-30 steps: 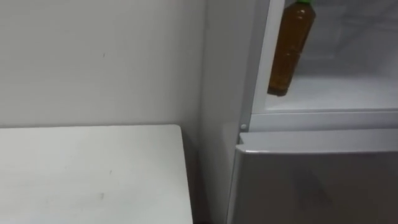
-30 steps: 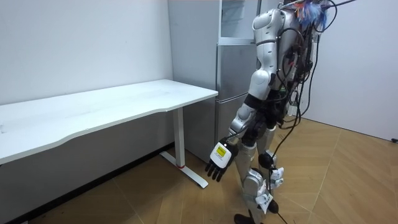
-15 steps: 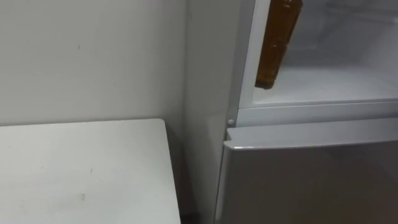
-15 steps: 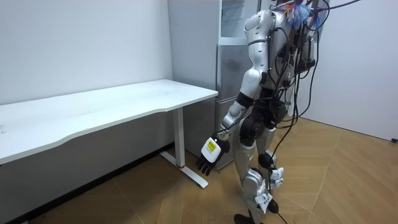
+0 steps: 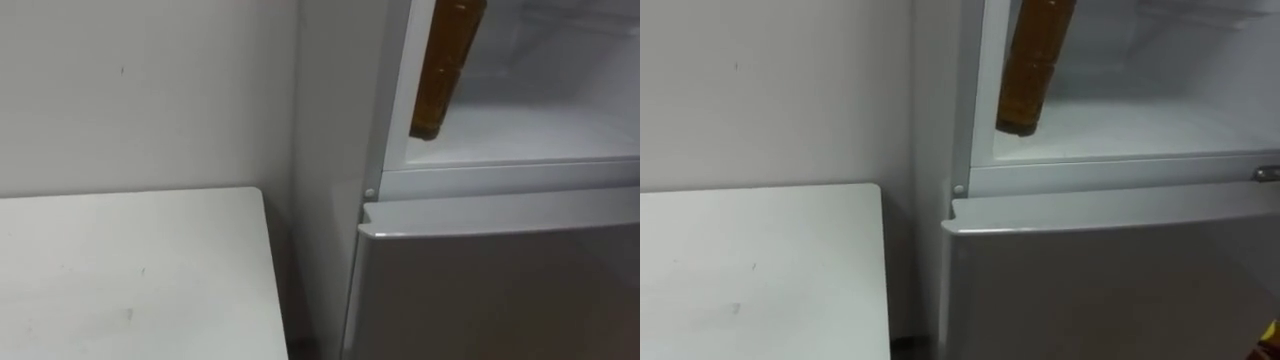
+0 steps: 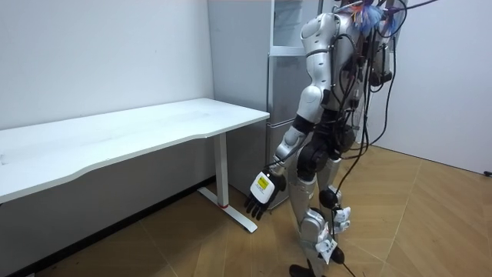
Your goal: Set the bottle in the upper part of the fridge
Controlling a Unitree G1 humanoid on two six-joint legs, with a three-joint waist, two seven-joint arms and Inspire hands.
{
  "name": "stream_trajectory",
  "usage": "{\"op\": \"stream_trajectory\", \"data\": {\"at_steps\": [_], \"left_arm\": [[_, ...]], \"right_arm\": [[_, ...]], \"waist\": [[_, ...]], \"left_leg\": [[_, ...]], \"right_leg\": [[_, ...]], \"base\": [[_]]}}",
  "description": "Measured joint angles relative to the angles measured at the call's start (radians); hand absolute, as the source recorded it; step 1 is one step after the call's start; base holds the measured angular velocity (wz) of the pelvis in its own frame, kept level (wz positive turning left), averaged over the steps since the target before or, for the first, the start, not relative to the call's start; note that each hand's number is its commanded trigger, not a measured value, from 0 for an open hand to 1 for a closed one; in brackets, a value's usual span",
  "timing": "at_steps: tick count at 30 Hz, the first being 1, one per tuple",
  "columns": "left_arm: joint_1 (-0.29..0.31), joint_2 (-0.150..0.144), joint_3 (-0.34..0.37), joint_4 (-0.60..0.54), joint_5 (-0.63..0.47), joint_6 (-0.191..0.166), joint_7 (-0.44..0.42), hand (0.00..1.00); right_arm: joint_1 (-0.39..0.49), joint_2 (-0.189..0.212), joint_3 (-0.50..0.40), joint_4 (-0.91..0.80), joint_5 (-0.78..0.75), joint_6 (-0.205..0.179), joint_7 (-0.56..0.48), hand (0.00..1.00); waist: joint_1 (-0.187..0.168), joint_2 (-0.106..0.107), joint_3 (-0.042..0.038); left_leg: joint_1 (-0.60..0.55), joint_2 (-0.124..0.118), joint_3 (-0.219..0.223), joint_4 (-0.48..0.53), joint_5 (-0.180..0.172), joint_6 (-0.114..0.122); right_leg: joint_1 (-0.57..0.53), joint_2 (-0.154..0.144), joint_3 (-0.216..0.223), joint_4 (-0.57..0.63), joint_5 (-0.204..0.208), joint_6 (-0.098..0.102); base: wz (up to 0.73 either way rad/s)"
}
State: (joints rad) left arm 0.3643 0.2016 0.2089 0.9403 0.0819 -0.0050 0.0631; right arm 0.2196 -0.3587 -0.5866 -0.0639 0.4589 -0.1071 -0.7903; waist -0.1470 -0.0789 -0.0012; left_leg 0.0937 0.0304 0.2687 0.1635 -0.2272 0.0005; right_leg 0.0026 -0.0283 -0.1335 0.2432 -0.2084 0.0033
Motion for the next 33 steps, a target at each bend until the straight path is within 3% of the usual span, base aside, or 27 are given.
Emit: {"op": "stream_trajectory", "data": {"at_steps": [5,11,15,23,33], "left_arm": [[0.002,0.0,0.003,0.003,0.0,0.0,0.0,0.0],[0.002,-0.011,0.002,0.022,-0.001,-0.003,-0.005,0.0],[0.004,-0.011,0.005,0.024,-0.001,-0.012,-0.018,0.0],[0.002,-0.015,0.006,0.026,-0.011,-0.041,-0.051,0.0],[0.003,-0.018,0.004,0.051,-0.01,-0.039,-0.055,0.0]], "right_arm": [[0.001,0.0,-0.007,-0.03,-0.049,0.001,-0.044,0.0],[0.001,0.0,-0.001,-0.038,-0.067,0.004,-0.051,0.0],[0.001,0.0,0.007,-0.066,-0.067,0.034,-0.068,0.0],[0.001,0.0,0.011,-0.069,-0.067,0.035,-0.067,0.0],[0.003,0.001,0.061,-0.105,-0.077,0.059,-0.065,0.0]], "waist": [[0.007,0.012,0.0014],[0.015,0.007,0.0036],[0.014,0.006,0.0043],[0.015,0.004,0.0049],[0.016,0.002,0.0074]], "left_leg": [[0.004,0.0,0.005,-0.001,0.0,0.0],[0.008,-0.004,0.006,0.0,0.001,0.0],[0.005,-0.006,0.005,0.0,0.001,0.0],[0.005,-0.006,0.006,0.001,0.001,0.0],[0.006,-0.006,0.006,0.001,0.001,0.0]], "right_leg": [[0.001,0.001,0.006,0.001,-0.001,0.0],[-0.004,-0.002,0.011,0.012,-0.006,0.002],[-0.015,-0.004,0.018,0.018,-0.012,0.002],[-0.017,-0.004,0.02,0.021,-0.012,0.002],[-0.021,-0.004,0.022,0.031,-0.013,0.001]], "base": [[-0.05],[-0.01],[-0.04],[0.0],[0.0]]}}
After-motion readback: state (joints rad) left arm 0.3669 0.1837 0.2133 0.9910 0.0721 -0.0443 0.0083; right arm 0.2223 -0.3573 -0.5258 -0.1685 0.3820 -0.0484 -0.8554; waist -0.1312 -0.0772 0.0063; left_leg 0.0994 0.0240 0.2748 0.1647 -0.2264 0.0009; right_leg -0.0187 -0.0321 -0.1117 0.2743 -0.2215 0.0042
